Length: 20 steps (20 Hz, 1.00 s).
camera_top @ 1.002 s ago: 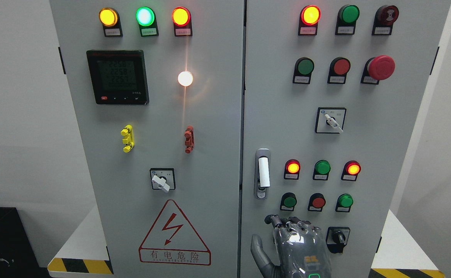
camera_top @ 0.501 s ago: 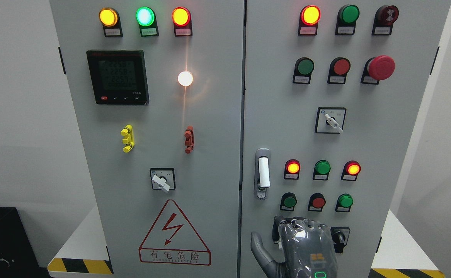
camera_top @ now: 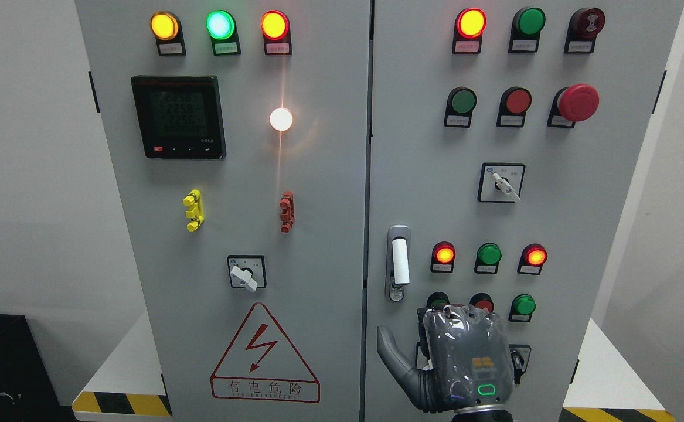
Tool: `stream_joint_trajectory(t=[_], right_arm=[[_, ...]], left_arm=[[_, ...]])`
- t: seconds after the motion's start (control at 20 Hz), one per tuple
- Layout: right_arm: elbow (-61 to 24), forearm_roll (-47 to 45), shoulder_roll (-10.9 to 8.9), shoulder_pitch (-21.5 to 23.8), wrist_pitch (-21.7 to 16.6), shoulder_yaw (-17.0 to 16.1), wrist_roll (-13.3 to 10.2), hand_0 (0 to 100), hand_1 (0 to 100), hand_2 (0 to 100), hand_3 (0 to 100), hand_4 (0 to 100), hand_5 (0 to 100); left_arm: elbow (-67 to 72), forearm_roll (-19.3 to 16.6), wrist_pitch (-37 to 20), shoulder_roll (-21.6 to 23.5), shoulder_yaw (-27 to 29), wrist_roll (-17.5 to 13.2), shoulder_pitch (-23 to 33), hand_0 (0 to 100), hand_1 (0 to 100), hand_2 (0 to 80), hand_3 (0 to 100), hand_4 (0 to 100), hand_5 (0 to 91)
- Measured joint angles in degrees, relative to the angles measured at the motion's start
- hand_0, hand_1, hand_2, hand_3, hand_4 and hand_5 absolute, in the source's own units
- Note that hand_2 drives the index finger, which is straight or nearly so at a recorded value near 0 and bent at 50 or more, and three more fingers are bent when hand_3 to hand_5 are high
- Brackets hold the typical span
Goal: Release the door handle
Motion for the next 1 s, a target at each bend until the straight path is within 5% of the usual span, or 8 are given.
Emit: stream_joint_trajectory(t=[1.0], right_arm=[[4.6, 0.5, 0.02, -7.0, 2.0, 0.0, 1.0, 27, 5, 98, 100, 100, 100]], left_arm=[[0.0, 0.0, 0.0, 0.0, 0.0, 0.0, 0.0, 12, 56, 0.0, 0, 0, 0.0]])
